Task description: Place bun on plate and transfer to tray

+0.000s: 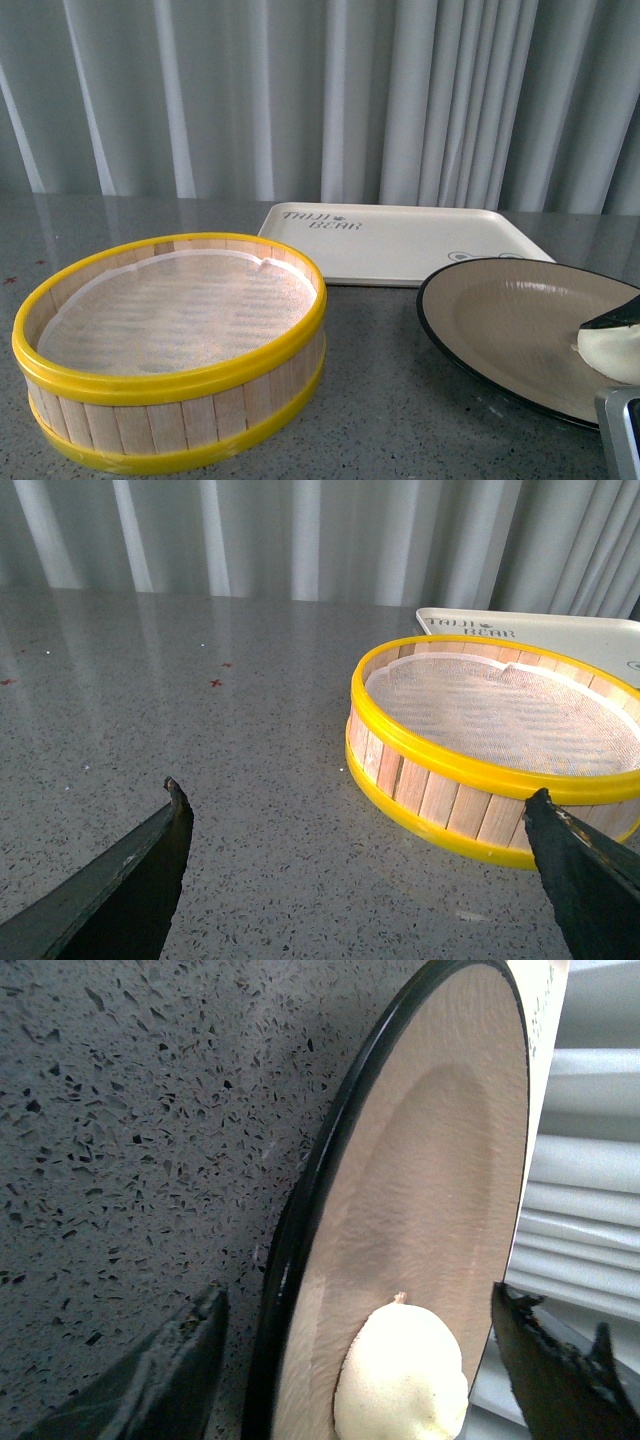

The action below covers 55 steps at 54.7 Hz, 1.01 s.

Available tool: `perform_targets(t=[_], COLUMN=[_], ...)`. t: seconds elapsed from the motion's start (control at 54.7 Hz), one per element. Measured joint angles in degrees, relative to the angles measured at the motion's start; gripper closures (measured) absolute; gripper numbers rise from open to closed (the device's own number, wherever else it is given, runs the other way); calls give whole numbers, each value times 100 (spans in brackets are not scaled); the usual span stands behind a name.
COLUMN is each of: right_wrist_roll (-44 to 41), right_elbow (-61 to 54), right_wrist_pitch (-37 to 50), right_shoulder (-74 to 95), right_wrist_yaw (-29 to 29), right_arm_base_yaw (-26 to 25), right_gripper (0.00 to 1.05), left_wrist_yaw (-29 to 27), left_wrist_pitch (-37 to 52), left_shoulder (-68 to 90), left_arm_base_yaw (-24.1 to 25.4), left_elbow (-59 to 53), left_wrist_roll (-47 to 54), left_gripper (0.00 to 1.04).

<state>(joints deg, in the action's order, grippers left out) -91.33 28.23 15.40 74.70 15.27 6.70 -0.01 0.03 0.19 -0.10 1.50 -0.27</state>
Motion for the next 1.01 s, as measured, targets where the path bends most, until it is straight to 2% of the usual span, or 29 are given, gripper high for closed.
perform_targets(t=[0.274,0.329,0.475,0.731,0.878,1.006], right_wrist_roll=[-28,-74,-142,-190,33,129], right_elbow=[-13,-129,-319,-479,-136,474], right_wrist_pitch=[68,227,507,719,404,-203], right_shoulder=[63,55,0,-393,-658,-619], right_wrist_yaw=[-79,-79,-146,-122,-15,302], right_arm_base_yaw=[2,2,-15,-118,-142,-343], right_gripper=[68,81,101,102,102,102], left_wrist_yaw=[0,0,0,0,0,0], left_wrist_pitch=[0,0,0,0,0,0], left_shoulder=[0,0,0,0,0,0], left_arm_base_yaw=[0,0,0,0,0,0], left_elbow=[0,0,0,0,0,0], left_wrist_roll=[0,0,0,0,0,0], left_gripper=[7,7,7,7,7,7])
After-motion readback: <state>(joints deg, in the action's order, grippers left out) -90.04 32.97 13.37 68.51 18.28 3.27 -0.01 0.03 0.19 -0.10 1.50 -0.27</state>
